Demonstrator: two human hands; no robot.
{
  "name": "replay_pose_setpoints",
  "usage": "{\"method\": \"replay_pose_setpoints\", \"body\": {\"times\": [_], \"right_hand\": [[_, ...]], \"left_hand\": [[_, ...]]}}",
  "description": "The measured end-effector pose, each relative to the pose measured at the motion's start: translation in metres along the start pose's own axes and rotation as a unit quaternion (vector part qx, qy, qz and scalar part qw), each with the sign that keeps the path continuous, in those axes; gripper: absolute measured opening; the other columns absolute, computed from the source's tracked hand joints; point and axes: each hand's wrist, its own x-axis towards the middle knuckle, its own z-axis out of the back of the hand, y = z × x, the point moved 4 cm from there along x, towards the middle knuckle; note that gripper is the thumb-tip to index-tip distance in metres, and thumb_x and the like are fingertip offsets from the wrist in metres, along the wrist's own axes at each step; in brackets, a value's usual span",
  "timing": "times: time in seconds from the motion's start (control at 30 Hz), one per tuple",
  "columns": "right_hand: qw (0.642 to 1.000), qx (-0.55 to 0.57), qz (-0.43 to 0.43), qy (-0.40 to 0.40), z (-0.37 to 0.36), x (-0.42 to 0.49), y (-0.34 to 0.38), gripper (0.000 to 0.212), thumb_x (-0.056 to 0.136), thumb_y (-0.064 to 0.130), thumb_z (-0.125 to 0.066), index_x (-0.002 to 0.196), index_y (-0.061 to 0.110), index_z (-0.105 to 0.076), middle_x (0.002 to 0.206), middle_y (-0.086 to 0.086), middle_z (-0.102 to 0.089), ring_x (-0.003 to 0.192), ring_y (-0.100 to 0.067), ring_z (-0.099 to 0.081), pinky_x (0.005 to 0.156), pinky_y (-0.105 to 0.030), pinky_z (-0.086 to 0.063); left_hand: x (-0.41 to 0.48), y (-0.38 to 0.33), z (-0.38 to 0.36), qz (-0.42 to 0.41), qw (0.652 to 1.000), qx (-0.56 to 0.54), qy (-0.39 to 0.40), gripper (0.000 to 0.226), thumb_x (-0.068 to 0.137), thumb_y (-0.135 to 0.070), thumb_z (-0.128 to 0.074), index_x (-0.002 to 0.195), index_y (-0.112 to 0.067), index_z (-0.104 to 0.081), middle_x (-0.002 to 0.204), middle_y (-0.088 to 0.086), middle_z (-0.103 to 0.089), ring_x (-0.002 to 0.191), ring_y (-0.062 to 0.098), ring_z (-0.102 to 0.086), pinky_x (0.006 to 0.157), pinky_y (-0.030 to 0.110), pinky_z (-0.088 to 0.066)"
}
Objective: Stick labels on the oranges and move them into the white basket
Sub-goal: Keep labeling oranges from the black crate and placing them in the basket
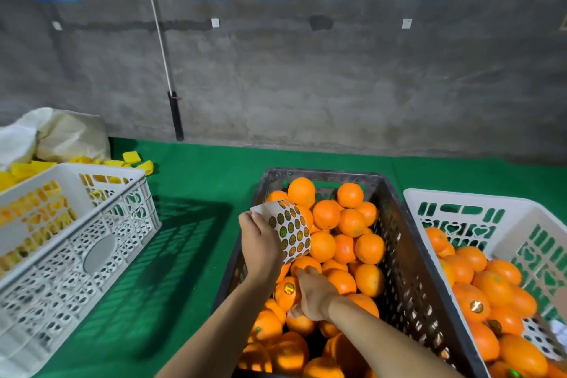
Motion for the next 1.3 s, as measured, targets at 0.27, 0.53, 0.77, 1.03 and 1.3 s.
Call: {"method": "replay_pose_setpoints", "body": {"times": [0.27, 0.53, 0.77, 1.03, 1.3], "right_hand": [[0.962, 0.259, -0.018, -0.087, 0.043, -0.016, -0.045, 0.035, 0.067, 0.026, -0.083, 0.097, 0.021, -0.064, 0.092, 0.004, -0.068, 0.088, -0.018, -0.064, 0.078, -0.036, -0.056], [0.56, 0.78, -0.114, -0.255, 0.102, -0.039, -0.074, 0.048, 0.081, 0.057, -0.065, 0.097, 0.011, -0.063, 0.074, -0.011, -0.063, 0.067, -0.021, -0.057, 0.05, -0.028, -0.048], [0.308, 0.877, -0.021, -0.368, 0.128, -0.068, -0.093, 0.067, 0.094, 0.072, -0.039, 0.127, 0.014, -0.048, 0.122, -0.009, -0.06, 0.1, -0.027, -0.066, 0.074, -0.038, -0.054], [0.121, 0.934, -0.017, -0.337, 0.131, -0.082, -0.109, 0.098, 0.094, 0.077, -0.022, 0.146, -0.003, -0.04, 0.145, -0.018, -0.051, 0.13, -0.033, -0.052, 0.106, -0.039, -0.045], [0.226, 0.915, -0.059, -0.329, 0.131, -0.074, -0.117, 0.052, 0.105, 0.05, -0.026, 0.131, 0.009, -0.043, 0.13, -0.014, -0.059, 0.103, -0.029, -0.061, 0.081, -0.035, -0.048]], "left_hand": [[0.008, 0.01, 0.005, 0.073, 0.995, -0.036, -0.06, 0.029, 0.108, -0.026, -0.025, 0.1, -0.004, -0.041, 0.084, 0.002, -0.045, 0.073, 0.014, -0.044, 0.062, 0.035, -0.031], [0.011, 0.015, 0.002, 0.097, 0.994, -0.043, -0.036, 0.027, 0.108, -0.028, -0.025, 0.102, -0.008, -0.042, 0.087, 0.003, -0.048, 0.085, 0.026, -0.051, 0.073, 0.035, -0.037], [0.01, 0.021, -0.007, 0.108, 0.993, -0.03, 0.044, 0.029, 0.106, -0.032, -0.027, 0.093, -0.015, -0.046, 0.095, 0.018, -0.058, 0.083, 0.035, -0.063, 0.07, 0.045, -0.053], [0.004, 0.019, -0.017, 0.072, 0.989, 0.016, 0.131, 0.028, 0.108, -0.032, -0.03, 0.099, -0.014, -0.05, 0.091, 0.014, -0.06, 0.077, 0.027, -0.062, 0.061, 0.032, -0.045], [0.0, 0.016, -0.018, 0.033, 0.987, 0.044, 0.153, 0.029, 0.107, -0.033, -0.032, 0.093, -0.014, -0.049, 0.082, 0.01, -0.054, 0.07, 0.022, -0.054, 0.061, 0.033, -0.044]]}}
